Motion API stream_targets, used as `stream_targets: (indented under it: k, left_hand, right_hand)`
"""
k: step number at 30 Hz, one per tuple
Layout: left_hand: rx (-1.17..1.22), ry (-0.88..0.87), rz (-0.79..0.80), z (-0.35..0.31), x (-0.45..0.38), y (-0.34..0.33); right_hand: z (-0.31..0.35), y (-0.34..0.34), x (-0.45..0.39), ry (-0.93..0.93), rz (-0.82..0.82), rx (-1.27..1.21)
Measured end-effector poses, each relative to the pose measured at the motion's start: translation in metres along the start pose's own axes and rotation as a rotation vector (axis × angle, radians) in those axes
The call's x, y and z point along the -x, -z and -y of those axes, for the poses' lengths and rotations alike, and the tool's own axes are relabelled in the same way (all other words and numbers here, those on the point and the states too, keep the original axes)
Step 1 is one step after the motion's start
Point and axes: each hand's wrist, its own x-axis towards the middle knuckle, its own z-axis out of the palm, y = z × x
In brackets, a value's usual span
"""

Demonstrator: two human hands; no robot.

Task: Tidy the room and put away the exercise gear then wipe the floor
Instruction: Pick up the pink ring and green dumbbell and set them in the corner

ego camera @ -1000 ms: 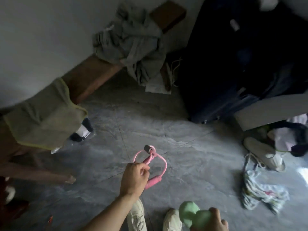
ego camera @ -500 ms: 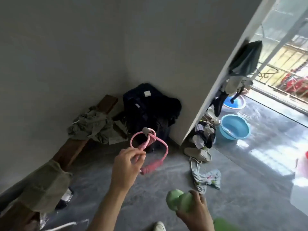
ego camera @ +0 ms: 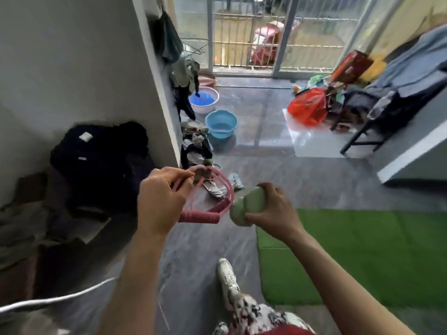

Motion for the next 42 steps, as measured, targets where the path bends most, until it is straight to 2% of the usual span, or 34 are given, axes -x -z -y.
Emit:
stream_targets:
  k: [6, 12, 16, 19, 24, 32, 39, 42]
  left_hand:
    - [0.075, -0.091, 0.185, -0.081, 0.051, -0.053]
    - [0.069, -0.295, 0.437, -0.180, 0.103, -0.122]
    - [-0.056, -0.569, 0.403, -0.267, 0.161, -0.178]
    - [-0.038, -0.688, 0.396, -0.337, 0.217, -0.224]
    - [0.078, -0.786, 0.444, -0.454, 0.306, -0.308]
    - [0.261, -0.972, 0.635, -0.614, 0.411, -0.417]
    - [0.255, -1.075, 0.756, -0.708, 0.468, -0.506]
    - [0.245, -1.055, 0.797, -0.747, 0.473, -0.554]
  right_hand:
    - [-0.053, 0.065, 0.078, -0.082, -0.027, 0.088]
    - [-0.129, 0.130, 0.159, -0.189, -0.179, 0.054]
    - [-0.195, 0.189, 0.234, -0.269, -0.316, 0.025]
    - [-0.249, 0.234, 0.297, -0.328, -0.454, 0.014]
    - [-0.344, 0.315, 0.390, -0.443, -0.622, 0.021]
    - [-0.456, 0.414, 0.511, -0.707, -0.879, 0.086]
    - [-0.547, 0.471, 0.550, -0.867, -0.992, -0.079]
    - [-0.598, 0.501, 0.545, -0.883, -1.006, -0.161]
